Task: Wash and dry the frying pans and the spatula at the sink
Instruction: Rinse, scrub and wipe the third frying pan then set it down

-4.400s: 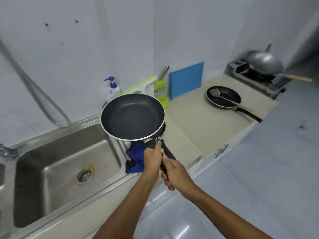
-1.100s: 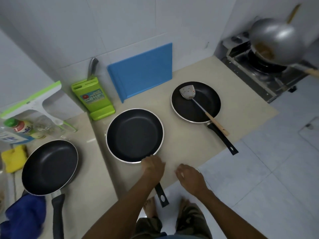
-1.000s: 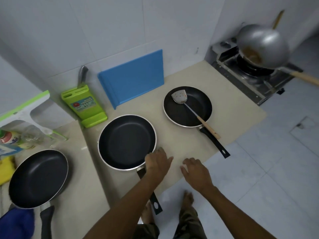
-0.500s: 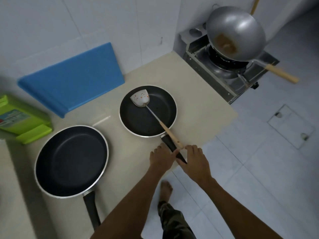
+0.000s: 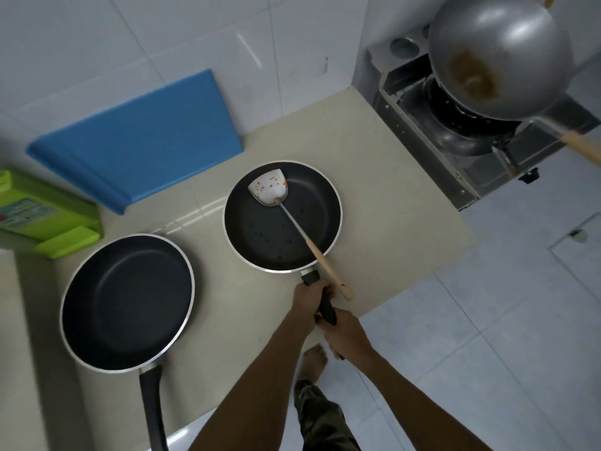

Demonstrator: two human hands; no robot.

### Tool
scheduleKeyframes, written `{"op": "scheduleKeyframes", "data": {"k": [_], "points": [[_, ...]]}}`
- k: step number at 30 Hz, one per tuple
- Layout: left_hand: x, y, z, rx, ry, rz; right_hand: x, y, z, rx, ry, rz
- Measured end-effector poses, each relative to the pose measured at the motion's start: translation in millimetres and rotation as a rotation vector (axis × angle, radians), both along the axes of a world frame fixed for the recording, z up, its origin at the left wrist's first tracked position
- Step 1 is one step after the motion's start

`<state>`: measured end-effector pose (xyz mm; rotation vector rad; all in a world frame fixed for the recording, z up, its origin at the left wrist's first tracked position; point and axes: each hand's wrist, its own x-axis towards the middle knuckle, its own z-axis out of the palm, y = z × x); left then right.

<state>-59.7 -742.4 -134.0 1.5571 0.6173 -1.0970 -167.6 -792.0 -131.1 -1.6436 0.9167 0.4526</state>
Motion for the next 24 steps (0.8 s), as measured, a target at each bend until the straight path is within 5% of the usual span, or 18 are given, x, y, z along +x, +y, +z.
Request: {"op": "scheduleKeyframes", "data": {"k": [6,24], "points": [[-5.7,-6.9,4.5,0.020,-0.044,-0.013,-5.6,6.8,-2.4,-0.214,-0.164,-0.018],[-34.5,101.9,113.9,-0.202,-0.158,0.011,-29.6,121.9,118.7,-0.275,-0.167,-0.033]]}}
